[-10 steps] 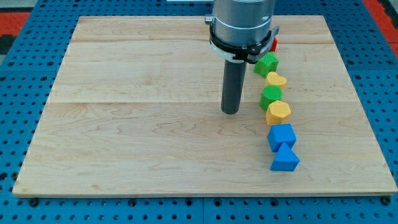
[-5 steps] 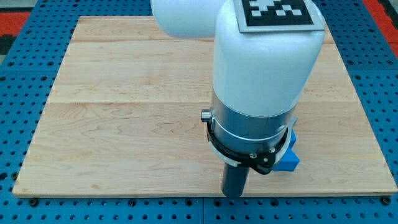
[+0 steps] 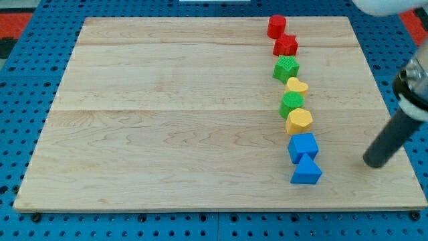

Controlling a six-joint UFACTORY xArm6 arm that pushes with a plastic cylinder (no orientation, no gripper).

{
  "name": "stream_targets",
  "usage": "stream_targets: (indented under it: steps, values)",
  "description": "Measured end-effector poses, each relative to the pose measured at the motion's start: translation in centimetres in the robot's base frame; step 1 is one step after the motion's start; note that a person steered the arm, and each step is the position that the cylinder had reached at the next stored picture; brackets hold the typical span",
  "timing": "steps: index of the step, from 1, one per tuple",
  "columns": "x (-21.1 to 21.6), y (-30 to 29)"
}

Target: Push the red circle to the top center

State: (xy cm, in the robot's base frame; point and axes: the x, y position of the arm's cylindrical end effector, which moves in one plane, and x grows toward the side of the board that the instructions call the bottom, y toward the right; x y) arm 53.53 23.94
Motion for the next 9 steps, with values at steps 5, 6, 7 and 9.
stream_targets:
  steps: [5,6,7,9]
  values:
    - [-24.5,2.0]
    - [-30.2,0.2]
    - [-33.4,-3.1]
    - [-29.9,-13.9]
